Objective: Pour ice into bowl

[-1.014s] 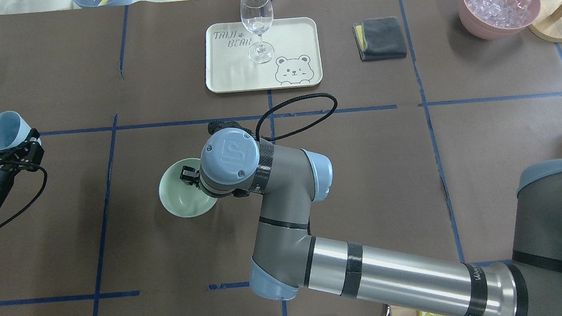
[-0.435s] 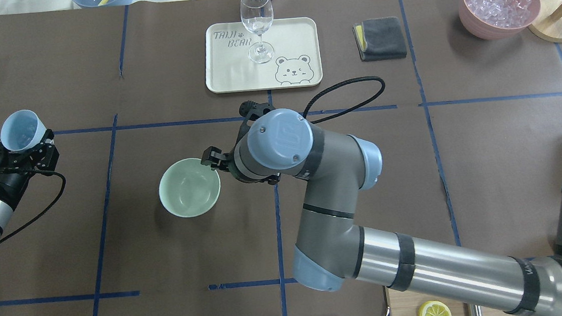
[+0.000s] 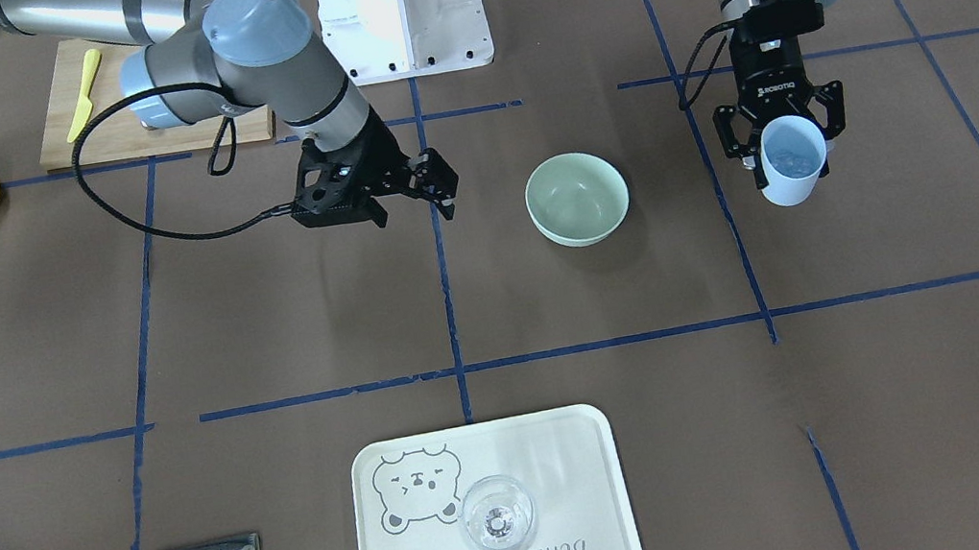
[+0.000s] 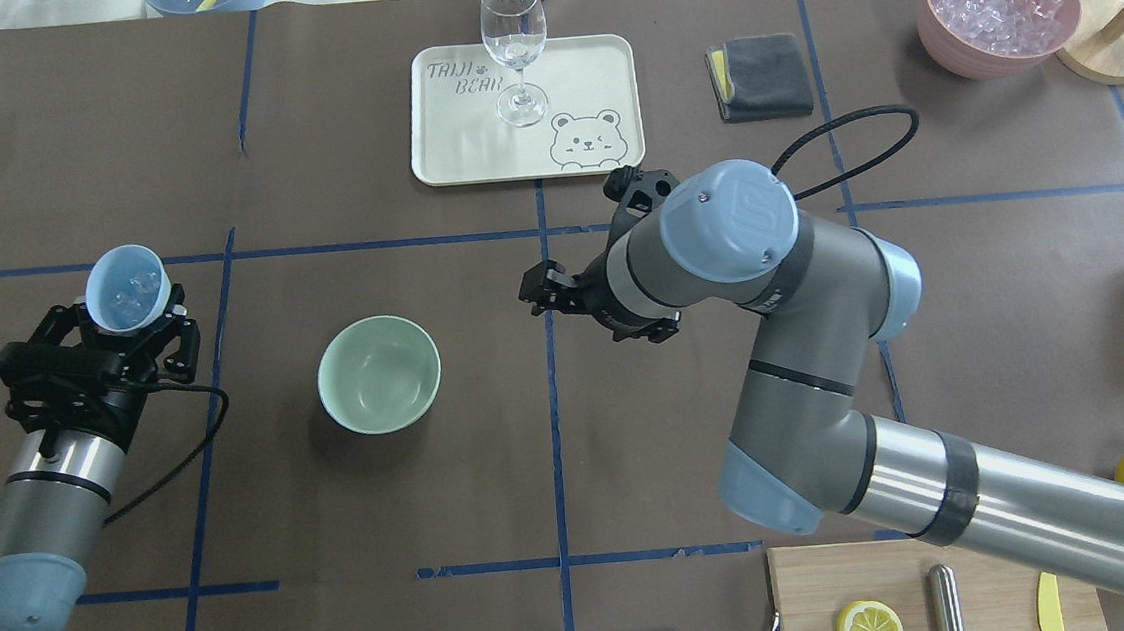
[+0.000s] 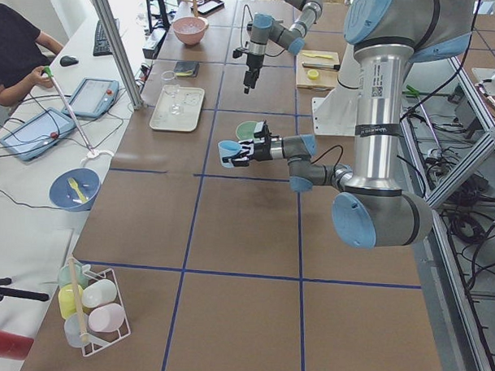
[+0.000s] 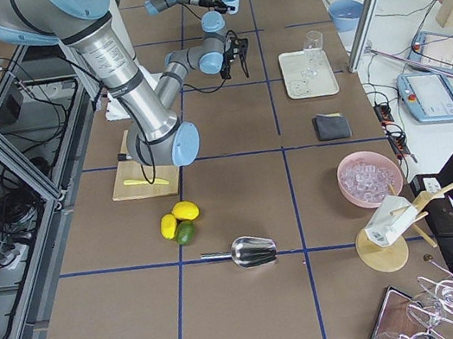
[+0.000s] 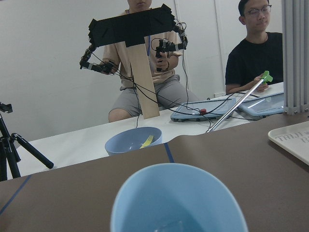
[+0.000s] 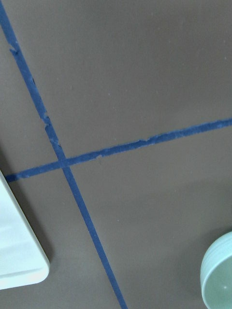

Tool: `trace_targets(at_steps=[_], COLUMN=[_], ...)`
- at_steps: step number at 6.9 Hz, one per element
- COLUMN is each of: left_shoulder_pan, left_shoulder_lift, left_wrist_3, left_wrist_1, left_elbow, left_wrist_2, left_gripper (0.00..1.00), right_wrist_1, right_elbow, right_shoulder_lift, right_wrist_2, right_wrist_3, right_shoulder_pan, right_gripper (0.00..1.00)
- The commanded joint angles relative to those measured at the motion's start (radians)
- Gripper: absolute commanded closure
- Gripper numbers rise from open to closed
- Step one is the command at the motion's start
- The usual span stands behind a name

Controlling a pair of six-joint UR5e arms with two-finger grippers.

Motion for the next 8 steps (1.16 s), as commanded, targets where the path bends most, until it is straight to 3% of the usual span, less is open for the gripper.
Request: trace_targets(at_steps=[1, 3, 6, 8], left_shoulder_pan=[0.081, 0.135, 0.165, 0.165], left_shoulder_lift=[-0.071, -0.095, -0.1, -0.138], left_wrist_3=[0.102, 0.23, 0.58, 0.843], left_wrist_1=[0.231, 0.298, 0.312, 0.312], left_elbow=[-0.052, -0.055, -0.054, -0.046], left_wrist_2=[0.072, 0.121, 0.213, 0.218], left_gripper=[1.0, 1.0, 1.0, 1.0], right_wrist_1=[0.006, 0.007, 0.007, 0.009], right_elbow=[0.055, 0.055, 0.055, 0.055], right_shoulder_lift=[-0.077, -0.079, -0.079, -0.079], right_wrist_2=[0.021, 0.023, 0.021, 0.02], right_wrist_3=[-0.047, -0.047, -0.047, -0.047], right_shoulder_pan=[0.017, 0.019, 0.019, 0.017], right_gripper=[0.0, 0.0, 0.0, 0.0])
